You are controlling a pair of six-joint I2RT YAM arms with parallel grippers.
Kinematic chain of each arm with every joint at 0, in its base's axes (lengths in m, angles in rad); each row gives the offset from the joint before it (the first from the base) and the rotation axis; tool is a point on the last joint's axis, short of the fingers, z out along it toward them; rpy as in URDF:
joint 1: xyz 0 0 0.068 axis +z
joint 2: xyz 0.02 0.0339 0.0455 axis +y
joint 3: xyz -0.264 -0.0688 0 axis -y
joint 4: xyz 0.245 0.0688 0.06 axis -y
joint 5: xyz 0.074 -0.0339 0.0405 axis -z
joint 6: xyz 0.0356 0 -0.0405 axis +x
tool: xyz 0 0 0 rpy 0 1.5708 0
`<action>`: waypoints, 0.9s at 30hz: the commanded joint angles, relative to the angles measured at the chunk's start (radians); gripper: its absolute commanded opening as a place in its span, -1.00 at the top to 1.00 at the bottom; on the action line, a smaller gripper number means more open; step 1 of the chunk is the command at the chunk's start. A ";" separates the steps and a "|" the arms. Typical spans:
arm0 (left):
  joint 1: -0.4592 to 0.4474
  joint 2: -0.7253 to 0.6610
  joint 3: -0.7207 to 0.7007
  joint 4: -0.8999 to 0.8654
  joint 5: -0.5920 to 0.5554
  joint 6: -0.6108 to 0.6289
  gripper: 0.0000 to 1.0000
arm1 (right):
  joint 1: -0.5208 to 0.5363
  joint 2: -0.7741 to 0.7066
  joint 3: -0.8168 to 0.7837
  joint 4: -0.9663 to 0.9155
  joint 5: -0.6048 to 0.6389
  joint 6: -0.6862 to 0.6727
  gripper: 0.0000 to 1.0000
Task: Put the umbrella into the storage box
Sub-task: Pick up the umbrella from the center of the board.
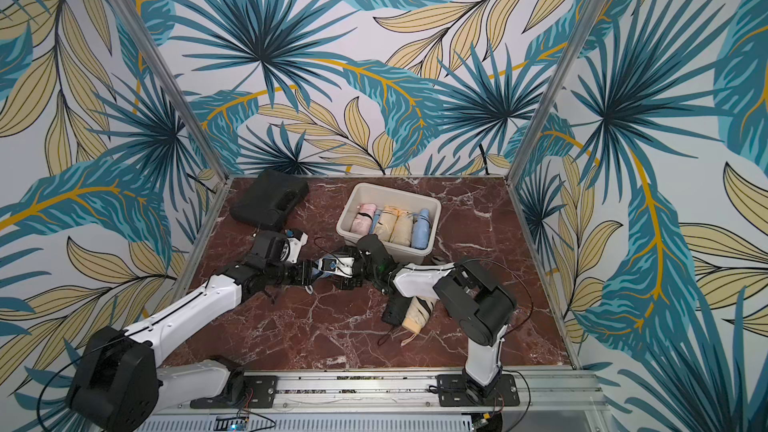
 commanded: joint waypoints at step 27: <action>0.026 -0.029 0.040 -0.003 -0.011 -0.039 -0.17 | 0.033 0.097 -0.063 0.268 0.262 0.024 0.59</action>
